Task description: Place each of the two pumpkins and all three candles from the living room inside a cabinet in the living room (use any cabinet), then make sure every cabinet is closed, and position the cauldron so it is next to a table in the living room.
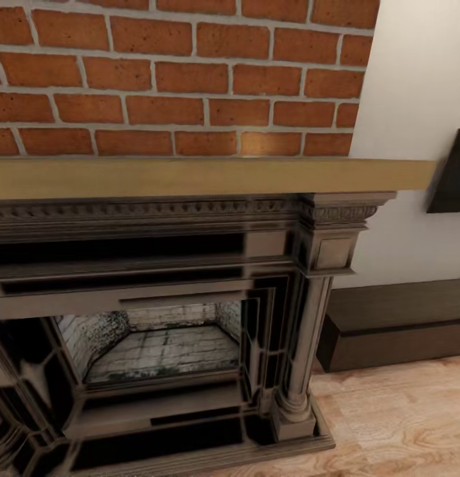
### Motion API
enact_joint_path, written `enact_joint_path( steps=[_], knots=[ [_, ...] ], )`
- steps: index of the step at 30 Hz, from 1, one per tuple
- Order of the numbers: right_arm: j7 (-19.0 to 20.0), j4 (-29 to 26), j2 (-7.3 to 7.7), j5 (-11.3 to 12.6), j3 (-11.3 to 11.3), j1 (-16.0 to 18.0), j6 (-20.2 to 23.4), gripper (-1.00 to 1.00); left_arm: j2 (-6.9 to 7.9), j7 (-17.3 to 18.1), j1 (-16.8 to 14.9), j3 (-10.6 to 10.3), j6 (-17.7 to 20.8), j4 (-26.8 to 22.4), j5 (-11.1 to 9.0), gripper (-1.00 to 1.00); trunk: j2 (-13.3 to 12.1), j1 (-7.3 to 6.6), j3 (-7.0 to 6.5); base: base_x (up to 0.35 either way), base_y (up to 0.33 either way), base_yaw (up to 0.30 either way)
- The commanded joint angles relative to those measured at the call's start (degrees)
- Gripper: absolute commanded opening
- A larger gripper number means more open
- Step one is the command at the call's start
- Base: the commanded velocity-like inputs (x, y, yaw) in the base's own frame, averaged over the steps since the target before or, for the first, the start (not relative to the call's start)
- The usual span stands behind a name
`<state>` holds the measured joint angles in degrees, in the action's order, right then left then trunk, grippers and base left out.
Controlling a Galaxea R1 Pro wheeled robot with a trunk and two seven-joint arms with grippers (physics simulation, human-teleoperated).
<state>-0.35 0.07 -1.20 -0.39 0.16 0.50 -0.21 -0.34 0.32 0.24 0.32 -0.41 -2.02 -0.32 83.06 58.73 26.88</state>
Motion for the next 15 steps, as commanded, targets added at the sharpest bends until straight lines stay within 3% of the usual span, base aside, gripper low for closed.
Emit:
enact_joint_path(
  steps=[1,5,9,15],
  knots=[
    [-0.1,0.0,-0.01,0.0,0.0,0.0,0.0,1.0,-0.01,0.0,0.0,0.0,-0.4,-0.1,0.0,1.0,0.0,0.0,0.05,-0.004,-0.014,0.0],
    [-0.1,0.0,-0.1,-0.1,0.0,0.0,0.0,1.0,-0.01,0.0,0.0,0.0,-0.9,-0.1,0.0,1.0,0.0,0.0,0.05,-0.002,-0.007,0.05],
    [-0.2,0.0,-0.18,-0.2,-0.1,0.0,-0.1,1.0,-0.01,0.0,0.0,0.0,-1.0,-0.1,0.0,1.0,0.0,0.0,0.05,-0.007,-0.002,0.212],
    [-0.2,0.0,-0.34,-0.4,-0.1,0.0,-0.1,1.0,-0.05,0.0,0.0,0.0,-1.1,-0.1,0.0,1.0,0.0,0.0,0.05,-0.194,-0.006,0.262]
  ],
)
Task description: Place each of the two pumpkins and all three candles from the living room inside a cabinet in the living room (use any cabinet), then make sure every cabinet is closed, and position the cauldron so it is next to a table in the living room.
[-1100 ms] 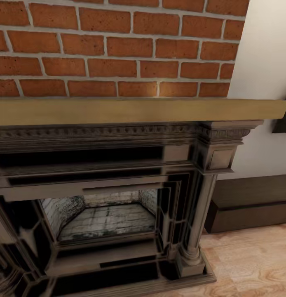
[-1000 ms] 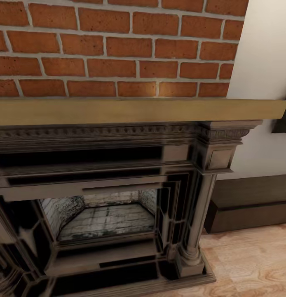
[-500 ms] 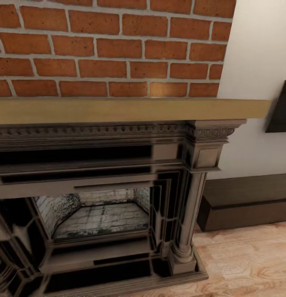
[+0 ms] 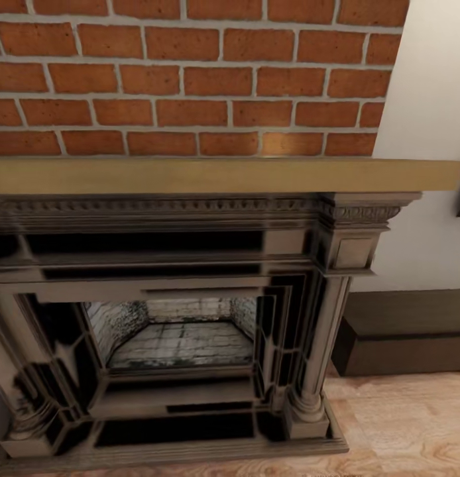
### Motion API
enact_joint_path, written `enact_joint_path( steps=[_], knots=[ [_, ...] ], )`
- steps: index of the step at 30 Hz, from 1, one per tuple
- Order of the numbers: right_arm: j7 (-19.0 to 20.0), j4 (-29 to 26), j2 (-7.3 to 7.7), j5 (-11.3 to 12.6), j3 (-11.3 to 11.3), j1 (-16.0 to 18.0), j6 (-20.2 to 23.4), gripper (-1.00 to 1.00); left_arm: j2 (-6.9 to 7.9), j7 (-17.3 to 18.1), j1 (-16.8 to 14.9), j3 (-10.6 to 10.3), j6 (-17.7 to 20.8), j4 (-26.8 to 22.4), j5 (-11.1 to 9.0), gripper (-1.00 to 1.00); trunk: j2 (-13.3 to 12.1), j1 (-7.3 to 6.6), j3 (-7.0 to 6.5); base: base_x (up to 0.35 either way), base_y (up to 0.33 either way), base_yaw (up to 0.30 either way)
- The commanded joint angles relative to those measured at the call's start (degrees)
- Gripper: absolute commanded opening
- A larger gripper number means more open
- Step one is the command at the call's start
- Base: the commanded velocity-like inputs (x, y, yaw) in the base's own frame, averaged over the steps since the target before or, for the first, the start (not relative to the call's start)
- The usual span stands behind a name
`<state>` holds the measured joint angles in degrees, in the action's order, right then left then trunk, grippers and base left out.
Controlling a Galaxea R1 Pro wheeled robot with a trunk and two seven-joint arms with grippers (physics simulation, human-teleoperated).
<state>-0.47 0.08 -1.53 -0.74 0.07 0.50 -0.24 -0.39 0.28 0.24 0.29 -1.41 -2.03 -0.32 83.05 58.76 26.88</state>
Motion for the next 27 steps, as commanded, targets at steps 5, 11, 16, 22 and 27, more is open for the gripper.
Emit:
enact_joint_path(
  steps=[5,11,16,22,27],
  knots=[
    [-0.1,0.0,-0.04,-0.2,0.0,0.0,0.0,1.0,-0.04,0.1,0.0,-0.1,-0.1,-0.1,0.0,1.0,0.0,-0.03,0.04,-0.214,-0.081,0.271],
    [-0.1,0.0,-0.05,-0.3,0.0,0.0,0.0,1.0,-0.05,0.1,0.0,-0.3,-0.2,-0.1,0.0,1.0,0.0,-0.03,0.04,-0.033,-0.03,0.278],
    [-0.1,0.1,-0.05,-0.3,0.0,0.0,0.0,1.0,-0.05,0.1,0.0,-0.3,-0.2,-0.1,0.0,1.0,0.0,-0.03,0.04,-0.003,-0.084,0.281],
    [-0.1,0.1,-0.05,-0.2,0.0,0.0,0.0,1.0,-0.05,0.1,0.0,-0.2,-0.1,-0.1,0.0,1.0,0.0,-0.03,0.04,0.0,-0.074,0.281],
    [-0.1,0.0,0.0,0.2,0.0,0.0,0.0,1.0,0.52,0.1,0.0,-0.3,-0.1,-0.1,0.1,1.0,0.0,-0.03,0.04,0.0,-0.01,0.281]
  ],
)
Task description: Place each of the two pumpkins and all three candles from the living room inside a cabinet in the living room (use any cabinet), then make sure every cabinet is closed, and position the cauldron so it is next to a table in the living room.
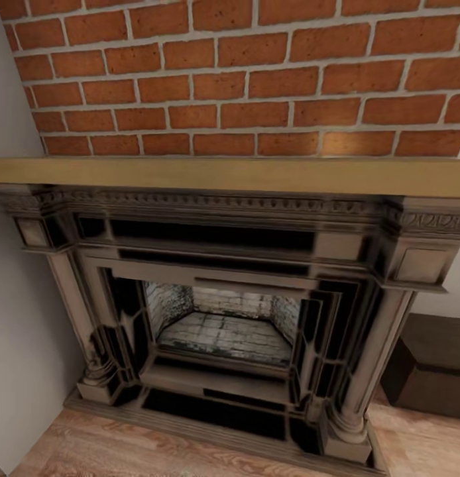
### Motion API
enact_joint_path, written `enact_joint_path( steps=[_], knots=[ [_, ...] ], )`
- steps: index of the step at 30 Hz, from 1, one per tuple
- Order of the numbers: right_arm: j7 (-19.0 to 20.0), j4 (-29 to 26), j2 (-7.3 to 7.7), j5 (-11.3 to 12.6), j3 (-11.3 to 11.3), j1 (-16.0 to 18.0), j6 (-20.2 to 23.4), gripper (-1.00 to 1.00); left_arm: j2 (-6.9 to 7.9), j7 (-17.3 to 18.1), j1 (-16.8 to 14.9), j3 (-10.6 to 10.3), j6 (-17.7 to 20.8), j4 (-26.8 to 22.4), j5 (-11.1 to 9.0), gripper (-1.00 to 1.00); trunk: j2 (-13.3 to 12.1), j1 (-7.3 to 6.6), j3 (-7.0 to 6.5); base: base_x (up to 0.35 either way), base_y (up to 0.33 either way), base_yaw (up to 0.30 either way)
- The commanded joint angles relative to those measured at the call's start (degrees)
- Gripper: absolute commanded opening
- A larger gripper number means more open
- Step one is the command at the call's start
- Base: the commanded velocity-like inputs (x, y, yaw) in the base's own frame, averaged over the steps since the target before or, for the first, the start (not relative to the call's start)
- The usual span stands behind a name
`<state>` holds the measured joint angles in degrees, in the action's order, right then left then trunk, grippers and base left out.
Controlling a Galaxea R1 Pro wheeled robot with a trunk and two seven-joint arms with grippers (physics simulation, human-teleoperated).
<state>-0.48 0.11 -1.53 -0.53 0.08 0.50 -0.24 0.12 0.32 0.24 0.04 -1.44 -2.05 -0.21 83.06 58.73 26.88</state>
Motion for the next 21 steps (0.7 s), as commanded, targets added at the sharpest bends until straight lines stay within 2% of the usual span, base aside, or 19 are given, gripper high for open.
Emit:
enact_joint_path(
  steps=[1,5,7,14,21],
  knots=[
    [0.0,0.0,-0.01,0.0,0.0,0.0,0.0,1.0,0.11,0.0,0.0,0.0,-0.1,-0.1,0.0,1.0,0.0,0.0,0.05,0.0,-0.003,0.281],
    [0.0,0.0,-0.05,0.1,0.0,0.0,0.0,1.0,0.8,-0.3,0.0,0.1,-0.1,-0.1,0.1,1.0,0.0,0.0,0.05,0.0,-0.001,0.281],
    [0.0,0.0,-0.05,0.1,0.0,0.0,0.0,1.0,0.63,-0.4,0.0,-0.1,-0.1,-0.1,0.3,1.0,0.0,0.0,0.05,0.0,-0.033,0.281],
    [0.0,0.0,-0.06,0.1,0.0,0.0,-0.8,1.0,0.33,-0.6,0.0,-0.2,-0.1,-0.1,0.5,1.0,0.0,0.0,0.05,0.0,-0.223,0.281],
    [0.0,0.0,-0.06,0.1,0.0,0.0,-1.0,1.0,0.9,-0.6,0.0,0.0,-0.1,-0.1,0.2,1.0,0.0,0.0,0.05,0.0,-0.058,0.281]
  ],
)
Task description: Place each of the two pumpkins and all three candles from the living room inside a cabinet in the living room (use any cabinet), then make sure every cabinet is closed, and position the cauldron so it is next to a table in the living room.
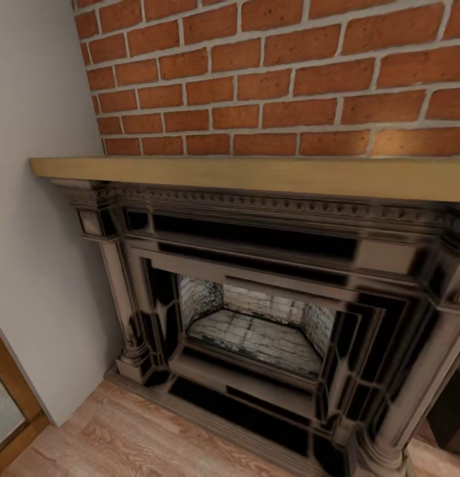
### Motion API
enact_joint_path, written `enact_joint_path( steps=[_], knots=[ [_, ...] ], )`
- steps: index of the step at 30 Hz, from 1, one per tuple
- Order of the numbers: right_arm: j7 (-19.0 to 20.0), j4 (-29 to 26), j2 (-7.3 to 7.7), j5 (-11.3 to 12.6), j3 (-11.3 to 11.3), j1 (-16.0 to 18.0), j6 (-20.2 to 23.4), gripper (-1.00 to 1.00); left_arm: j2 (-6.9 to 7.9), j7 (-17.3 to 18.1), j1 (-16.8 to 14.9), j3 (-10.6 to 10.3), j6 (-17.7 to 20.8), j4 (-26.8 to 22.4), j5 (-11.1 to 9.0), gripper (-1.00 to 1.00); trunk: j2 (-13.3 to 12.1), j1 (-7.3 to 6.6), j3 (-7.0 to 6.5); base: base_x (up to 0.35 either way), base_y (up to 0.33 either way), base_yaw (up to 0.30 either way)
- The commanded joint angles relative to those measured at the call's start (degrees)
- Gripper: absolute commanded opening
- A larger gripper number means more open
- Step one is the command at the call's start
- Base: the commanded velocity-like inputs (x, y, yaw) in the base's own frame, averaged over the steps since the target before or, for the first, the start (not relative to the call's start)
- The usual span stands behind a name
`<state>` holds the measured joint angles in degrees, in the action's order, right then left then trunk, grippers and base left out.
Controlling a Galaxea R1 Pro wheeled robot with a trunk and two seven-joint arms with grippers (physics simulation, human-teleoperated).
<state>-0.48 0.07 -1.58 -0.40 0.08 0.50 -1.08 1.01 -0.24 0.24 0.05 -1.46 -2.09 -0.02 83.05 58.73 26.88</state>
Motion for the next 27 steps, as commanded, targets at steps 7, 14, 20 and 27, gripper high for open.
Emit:
enact_joint_path(
  steps=[7,14,20,27],
  knots=[
    [0.0,0.0,0.0,0.0,0.0,0.0,-0.1,1.0,0.94,-0.1,0.0,0.0,0.0,-0.1,0.0,1.0,0.0,0.0,0.05,0.0,-0.004,0.281],
    [0.0,0.0,-0.01,-0.1,0.0,0.0,-0.3,1.0,1.01,-0.1,0.0,0.0,0.0,-0.1,-0.1,1.0,0.0,0.0,0.05,0.0,0.0,0.281],
    [0.0,0.1,-0.01,-0.1,0.0,0.0,-0.7,1.0,1.07,-0.1,0.0,0.1,0.0,-0.1,-0.1,1.0,0.0,0.0,0.05,0.0,0.0,0.281],
    [0.0,0.1,-0.01,-0.2,0.0,0.0,-0.8,1.0,1.06,-0.1,0.0,0.1,0.0,-0.1,-0.1,1.0,0.0,0.0,0.05,0.0,0.0,0.281]
  ],
)
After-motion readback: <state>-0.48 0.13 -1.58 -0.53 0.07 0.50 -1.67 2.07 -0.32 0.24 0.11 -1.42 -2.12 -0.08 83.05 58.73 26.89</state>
